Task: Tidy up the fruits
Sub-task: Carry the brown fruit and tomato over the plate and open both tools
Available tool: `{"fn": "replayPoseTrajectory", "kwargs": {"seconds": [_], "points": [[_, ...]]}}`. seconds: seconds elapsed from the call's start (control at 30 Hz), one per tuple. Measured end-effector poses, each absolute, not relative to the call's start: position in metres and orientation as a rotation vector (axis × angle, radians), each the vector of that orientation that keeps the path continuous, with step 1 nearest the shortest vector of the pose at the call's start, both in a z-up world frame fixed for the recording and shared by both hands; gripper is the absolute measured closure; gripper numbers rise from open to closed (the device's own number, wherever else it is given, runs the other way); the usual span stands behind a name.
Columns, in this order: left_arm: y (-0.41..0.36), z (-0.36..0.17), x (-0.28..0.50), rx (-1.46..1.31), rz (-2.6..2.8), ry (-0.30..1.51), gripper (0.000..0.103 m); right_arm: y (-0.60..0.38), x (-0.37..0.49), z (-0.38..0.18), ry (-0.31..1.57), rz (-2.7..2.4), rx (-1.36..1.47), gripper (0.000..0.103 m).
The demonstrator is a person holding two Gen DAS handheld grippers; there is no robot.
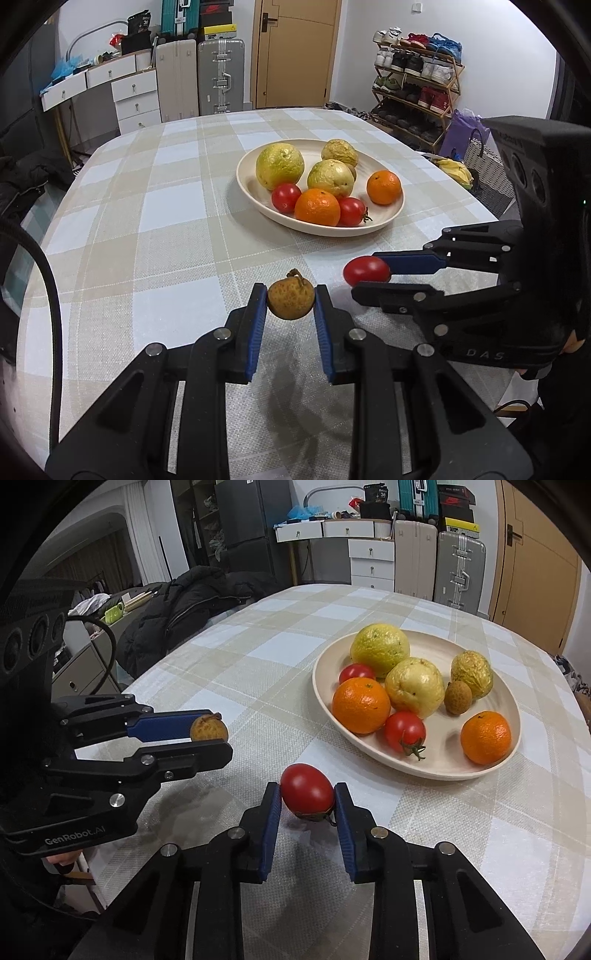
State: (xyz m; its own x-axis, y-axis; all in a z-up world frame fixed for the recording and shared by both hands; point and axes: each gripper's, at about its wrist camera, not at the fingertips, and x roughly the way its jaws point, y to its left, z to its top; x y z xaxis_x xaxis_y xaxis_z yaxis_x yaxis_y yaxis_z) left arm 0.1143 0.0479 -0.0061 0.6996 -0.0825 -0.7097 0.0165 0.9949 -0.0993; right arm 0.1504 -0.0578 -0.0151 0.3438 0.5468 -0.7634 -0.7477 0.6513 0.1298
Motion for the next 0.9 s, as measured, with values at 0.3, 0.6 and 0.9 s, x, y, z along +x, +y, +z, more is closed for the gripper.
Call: {"fn": "replayPoseTrajectory", "kwargs": {"seconds": [0.3,0.6,0.9], "points": [[0.048,0.006,0.109,-0.103,-0.048,0.731,0.080,-0.083,0.156,0.008,0.818,0.828,-0.195,0.073],[0.049,0.013,0.106,-0.123,-0.031,0.699,0.080,-0.113,0.168,0.028,0.768,0.787,-0.121,0.073],[0.040,0.017,0.107,-0.116,-0.038,0.677,0.080,-0.137,0.178,0.037,0.744,0.749,-0.060,0.073]]}}
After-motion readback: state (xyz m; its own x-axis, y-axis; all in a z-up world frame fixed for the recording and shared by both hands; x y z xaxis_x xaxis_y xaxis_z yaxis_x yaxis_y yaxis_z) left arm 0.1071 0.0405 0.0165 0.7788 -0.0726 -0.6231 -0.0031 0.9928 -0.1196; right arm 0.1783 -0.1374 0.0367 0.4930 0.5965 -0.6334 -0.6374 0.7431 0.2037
